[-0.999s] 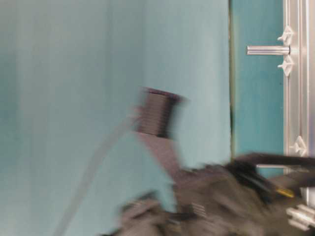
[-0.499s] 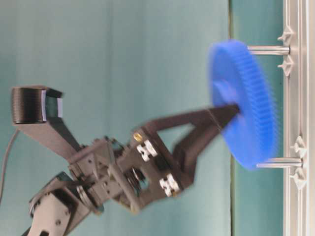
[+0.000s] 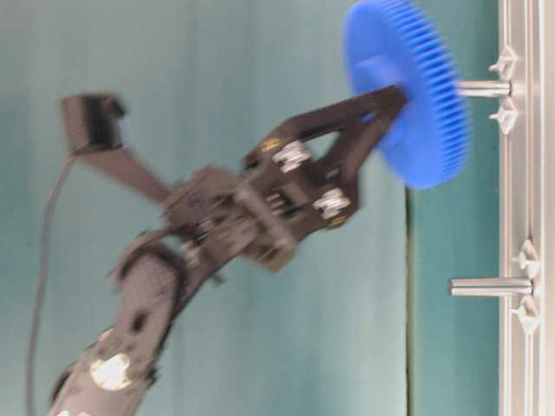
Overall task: Find the location of the shaft and insert the large gear.
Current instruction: 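Carry the gear over the rail toward the right-hand shaft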
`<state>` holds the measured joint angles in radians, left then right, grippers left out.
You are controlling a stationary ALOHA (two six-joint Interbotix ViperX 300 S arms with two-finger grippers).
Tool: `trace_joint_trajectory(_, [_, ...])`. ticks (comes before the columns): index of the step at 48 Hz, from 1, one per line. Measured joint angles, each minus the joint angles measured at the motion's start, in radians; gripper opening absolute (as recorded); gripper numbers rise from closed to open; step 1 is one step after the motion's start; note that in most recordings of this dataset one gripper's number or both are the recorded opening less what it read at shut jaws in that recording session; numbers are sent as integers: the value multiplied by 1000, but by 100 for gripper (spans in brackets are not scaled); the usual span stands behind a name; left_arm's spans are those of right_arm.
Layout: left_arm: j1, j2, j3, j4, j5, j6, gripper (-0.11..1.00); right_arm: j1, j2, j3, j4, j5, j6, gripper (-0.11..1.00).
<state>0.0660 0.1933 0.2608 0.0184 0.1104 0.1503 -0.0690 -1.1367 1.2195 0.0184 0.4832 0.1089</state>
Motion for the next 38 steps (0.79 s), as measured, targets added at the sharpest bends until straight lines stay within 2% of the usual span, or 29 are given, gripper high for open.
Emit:
trace_joint_trajectory(20, [31,66,-43,0,-3,5,71,-11,-35,15,-2,-2,-2,1])
trace_joint_trajectory(38, [48,92,-61,0,2,51,71,-12,-35,15,-2,-2,-2,1])
